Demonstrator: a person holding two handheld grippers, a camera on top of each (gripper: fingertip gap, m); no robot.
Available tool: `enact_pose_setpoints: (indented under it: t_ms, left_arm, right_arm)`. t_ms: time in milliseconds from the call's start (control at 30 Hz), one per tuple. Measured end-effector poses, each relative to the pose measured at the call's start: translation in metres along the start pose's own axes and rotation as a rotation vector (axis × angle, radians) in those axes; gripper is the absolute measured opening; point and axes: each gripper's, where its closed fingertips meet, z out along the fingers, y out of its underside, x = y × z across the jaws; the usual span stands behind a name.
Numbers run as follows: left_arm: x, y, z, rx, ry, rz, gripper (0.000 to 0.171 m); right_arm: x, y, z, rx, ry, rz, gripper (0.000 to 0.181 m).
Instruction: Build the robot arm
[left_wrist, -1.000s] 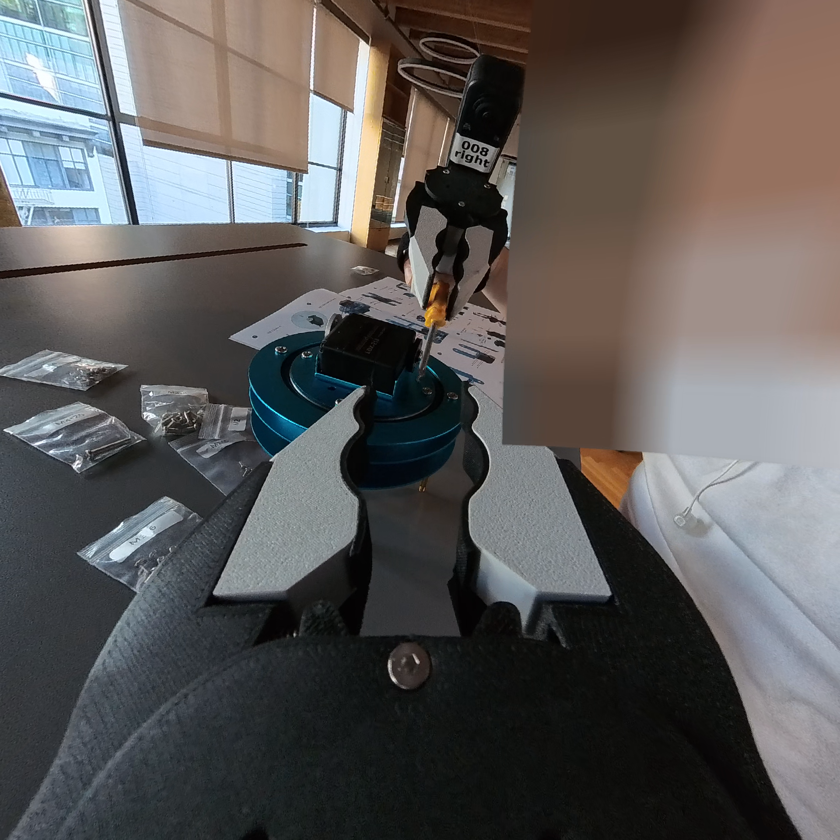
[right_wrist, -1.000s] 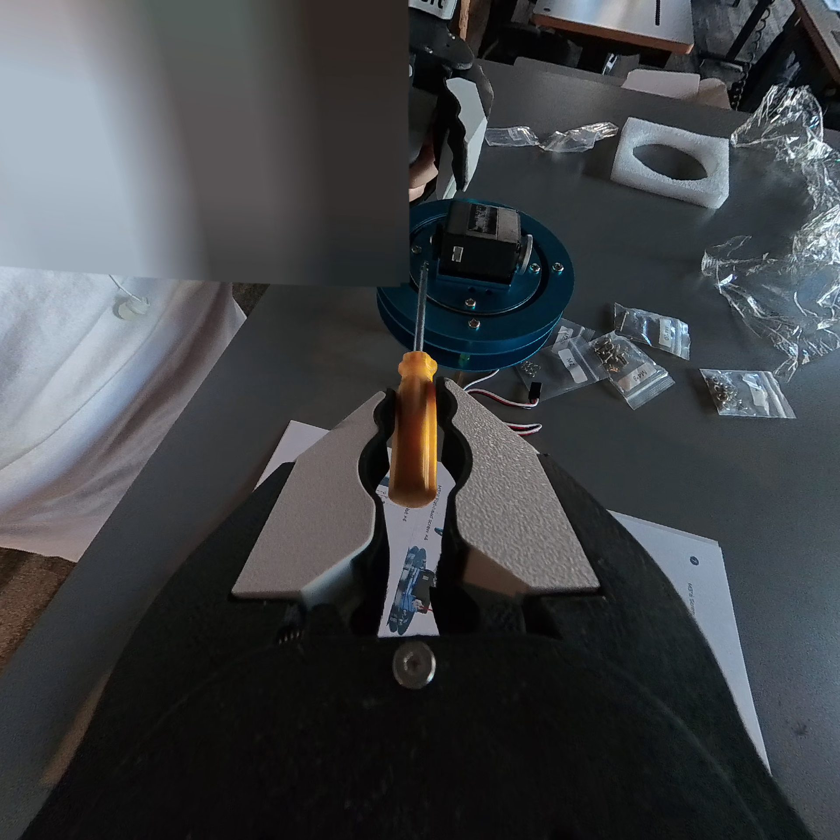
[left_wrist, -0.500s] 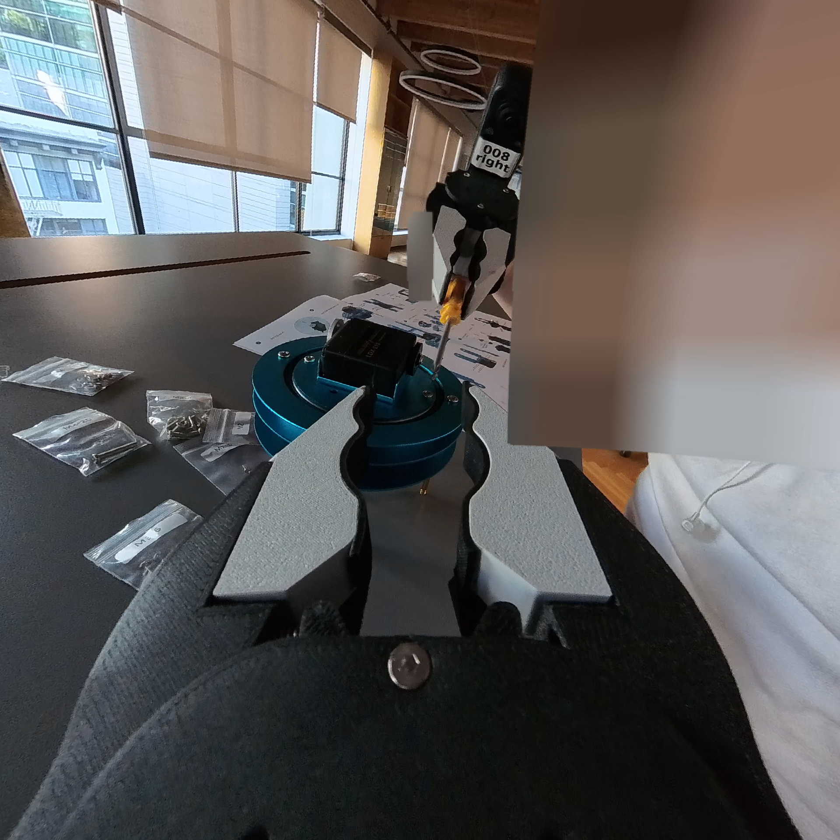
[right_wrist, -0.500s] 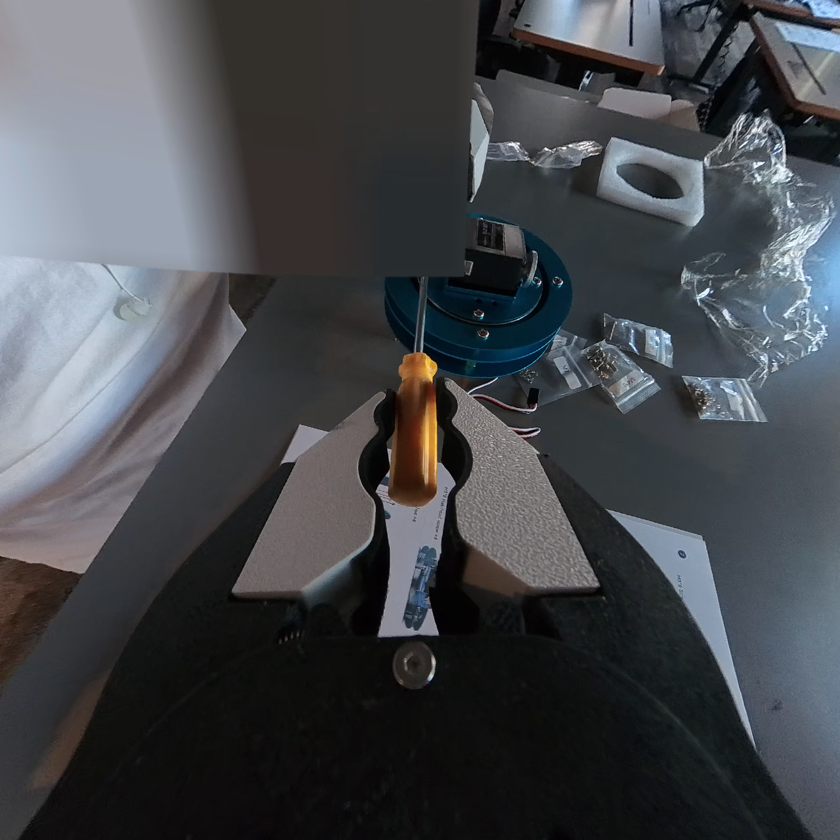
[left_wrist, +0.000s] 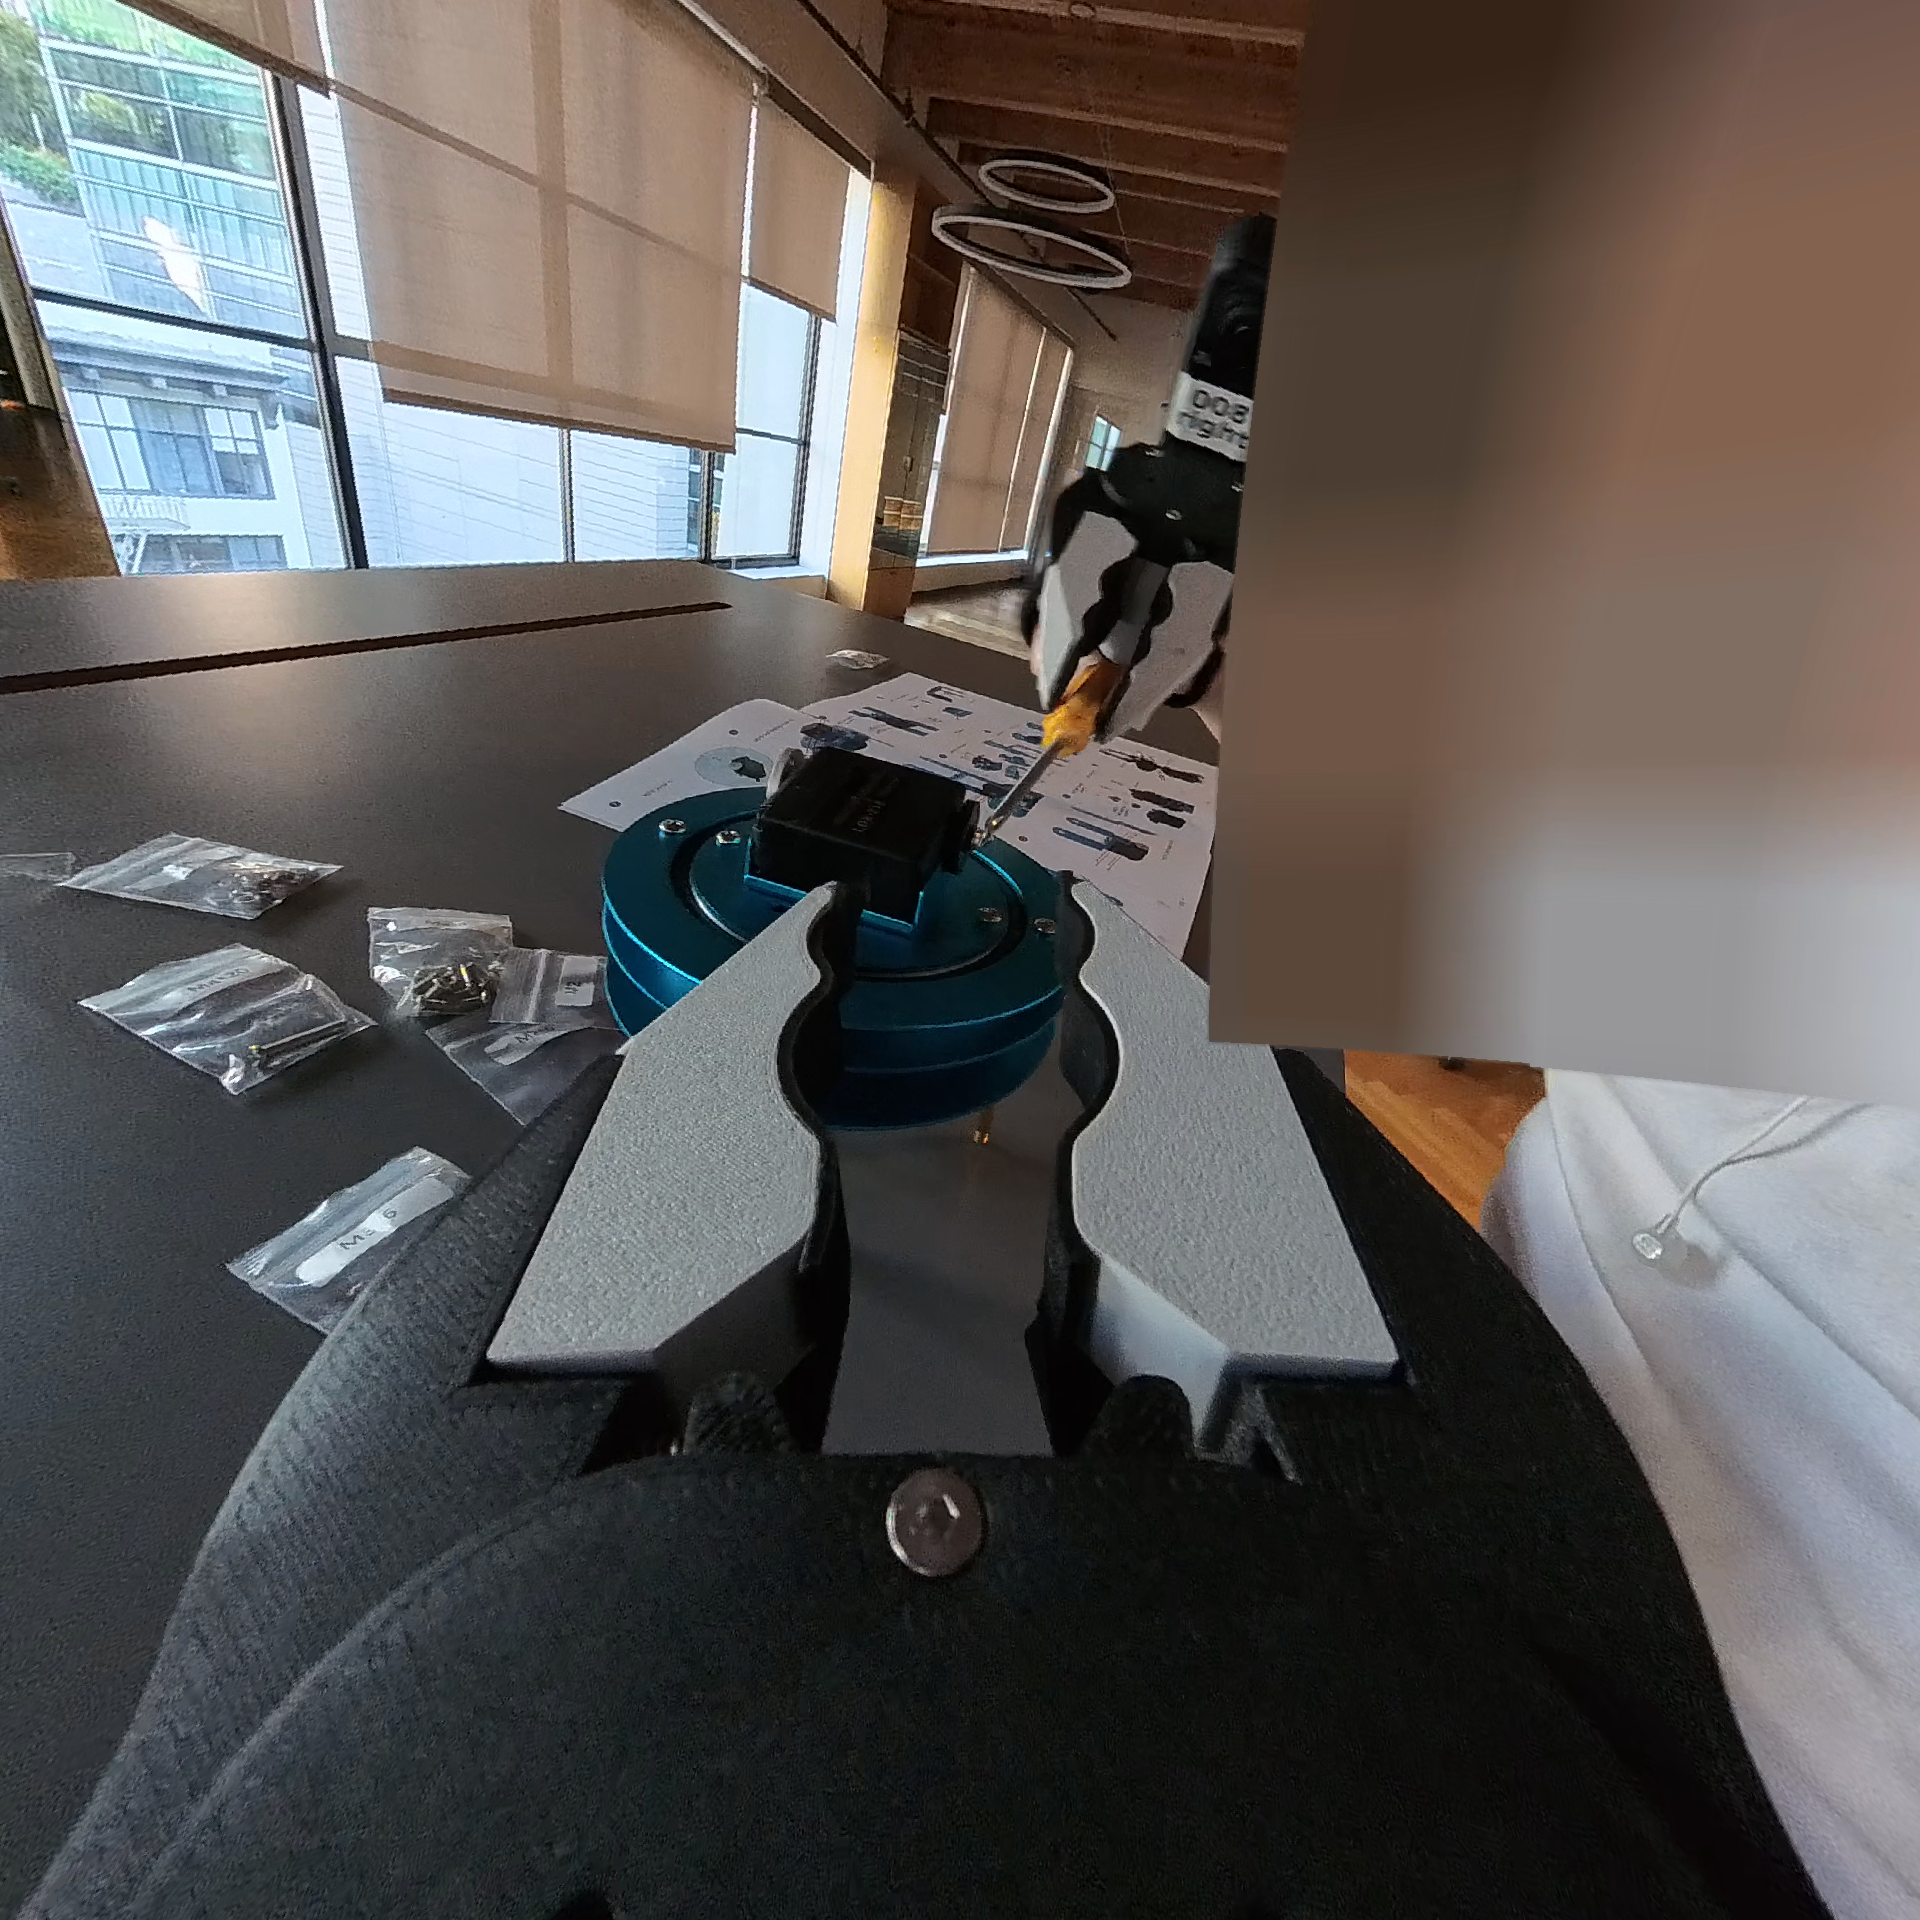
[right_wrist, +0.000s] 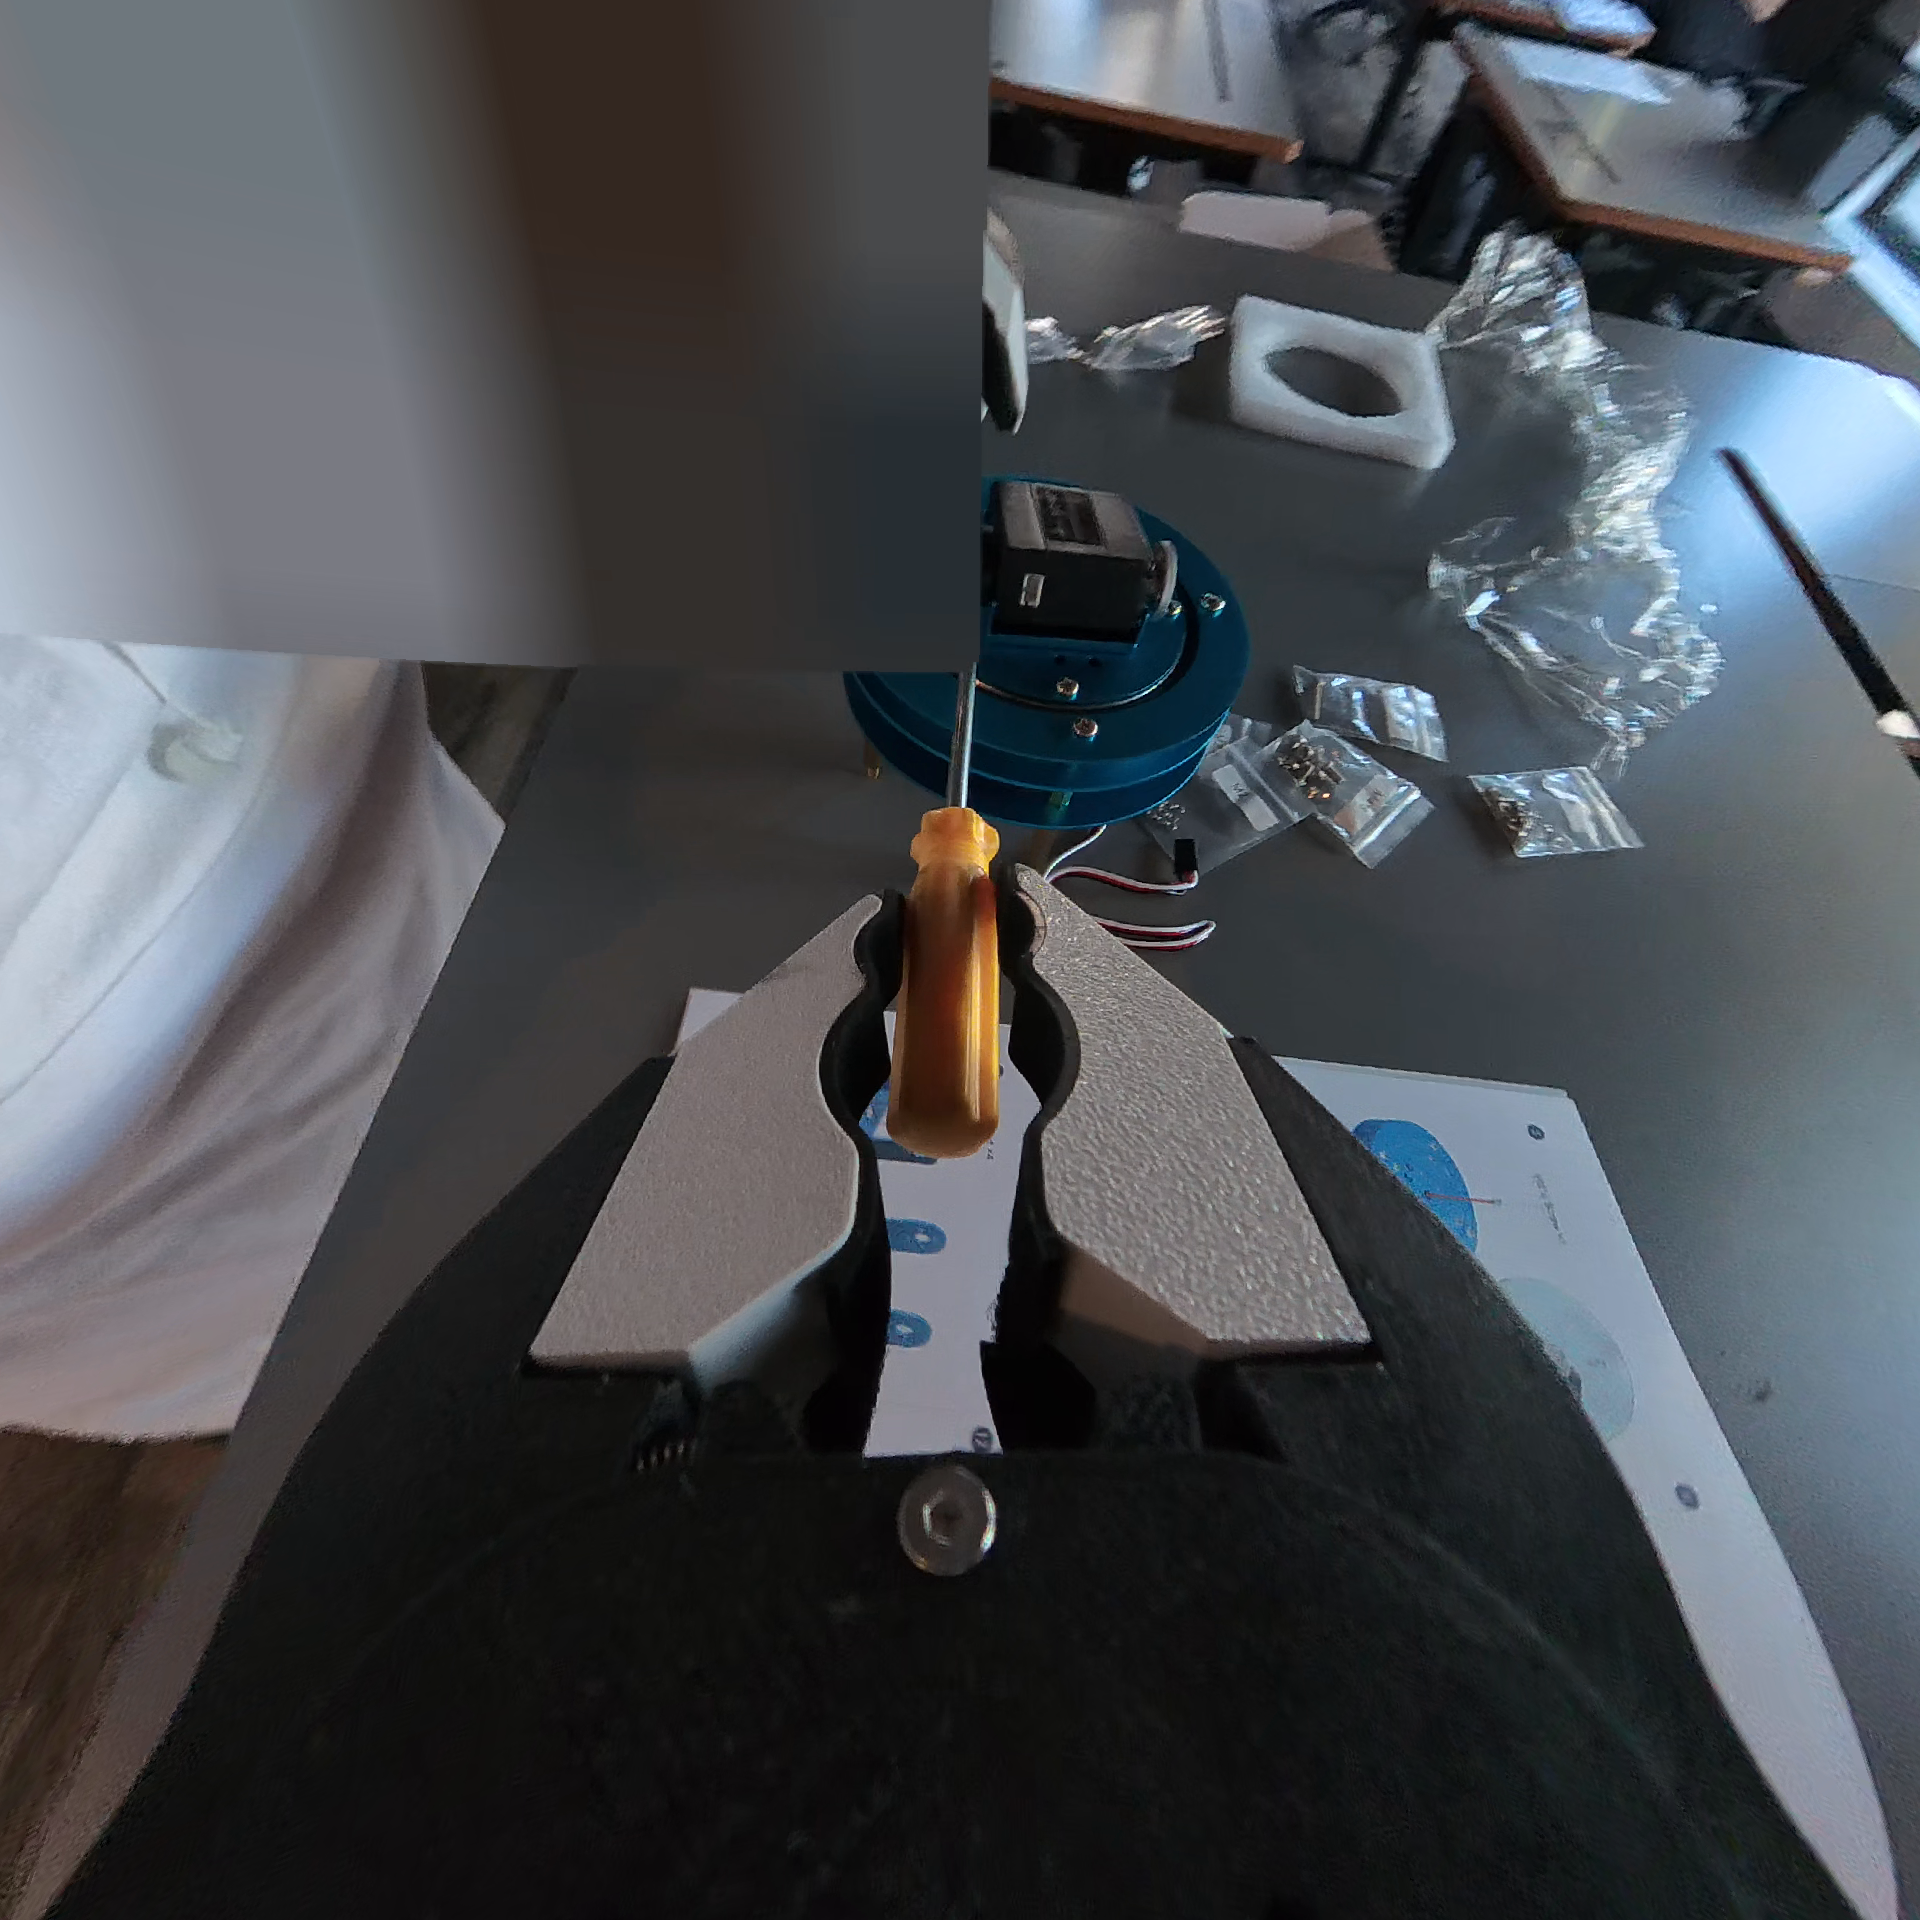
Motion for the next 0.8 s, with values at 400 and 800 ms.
enact_pose_setpoints:
  t_ms: [400,800]
  left_arm:
    - [-0.012,-0.022,0.002,-0.084,-0.050,0.024,0.043]
    - [-0.020,0.000,0.038,-0.444,0.121,0.231,0.048]
  right_arm:
    - [-0.026,-0.001,-0.002,0.030,0.204,0.151,0.016]
    - [-0.048,0.001,0.006,0.196,0.429,0.372,0.016]
